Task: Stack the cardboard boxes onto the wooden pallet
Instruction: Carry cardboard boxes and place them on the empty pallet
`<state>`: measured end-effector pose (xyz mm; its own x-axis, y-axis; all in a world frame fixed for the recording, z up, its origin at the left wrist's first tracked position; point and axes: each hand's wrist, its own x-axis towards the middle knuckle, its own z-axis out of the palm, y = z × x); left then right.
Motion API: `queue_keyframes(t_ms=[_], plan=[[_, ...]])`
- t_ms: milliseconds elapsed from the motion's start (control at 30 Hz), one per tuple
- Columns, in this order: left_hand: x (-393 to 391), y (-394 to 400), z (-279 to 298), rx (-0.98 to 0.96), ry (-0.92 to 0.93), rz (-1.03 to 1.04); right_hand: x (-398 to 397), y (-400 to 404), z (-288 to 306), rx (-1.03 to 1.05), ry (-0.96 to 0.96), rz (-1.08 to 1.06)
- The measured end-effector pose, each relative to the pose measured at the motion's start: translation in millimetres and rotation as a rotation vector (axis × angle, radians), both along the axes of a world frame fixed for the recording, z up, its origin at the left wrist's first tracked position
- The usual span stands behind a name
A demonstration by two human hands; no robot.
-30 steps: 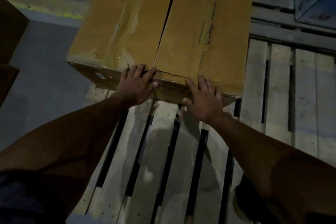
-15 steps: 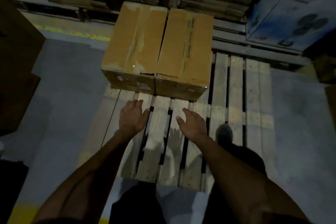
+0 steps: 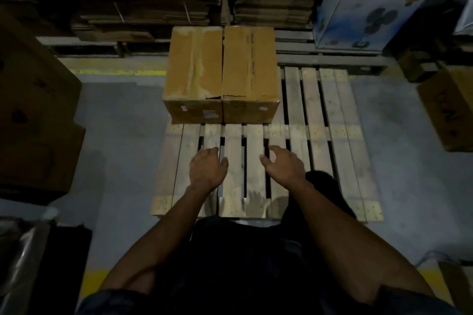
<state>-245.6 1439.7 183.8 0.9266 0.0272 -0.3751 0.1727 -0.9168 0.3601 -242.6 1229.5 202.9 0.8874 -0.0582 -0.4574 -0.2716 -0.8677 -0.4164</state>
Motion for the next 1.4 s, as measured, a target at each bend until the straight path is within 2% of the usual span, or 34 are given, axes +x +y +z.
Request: queue_keyframes(t_ms=[400, 633, 800, 1000, 1167, 1400], plan=[[-57, -56, 17, 0.009, -0.040, -0.180, -99, -62, 23, 0.021, -0.033, -0.217], [-103, -129, 30, -0.021, 0.013, -0.361, -197, -130, 37, 0.017, -0.050, -0.432], [-111, -201, 37, -0.044, 0.005, -0.495, -235, -186, 49, -0.021, -0.053, -0.570], [-85, -311, 38, -0.062, -0.039, -0.663, -234, -274, 43, -0.032, -0.043, -0.714], [-43, -413, 24, -0.071, -0.006, -0.740, -207, -364, 29, -0.051, -0.037, -0.782], [18, -548, 33, -0.017, 0.005, -0.860, -167, -481, 41, -0.061, -0.039, -0.873]])
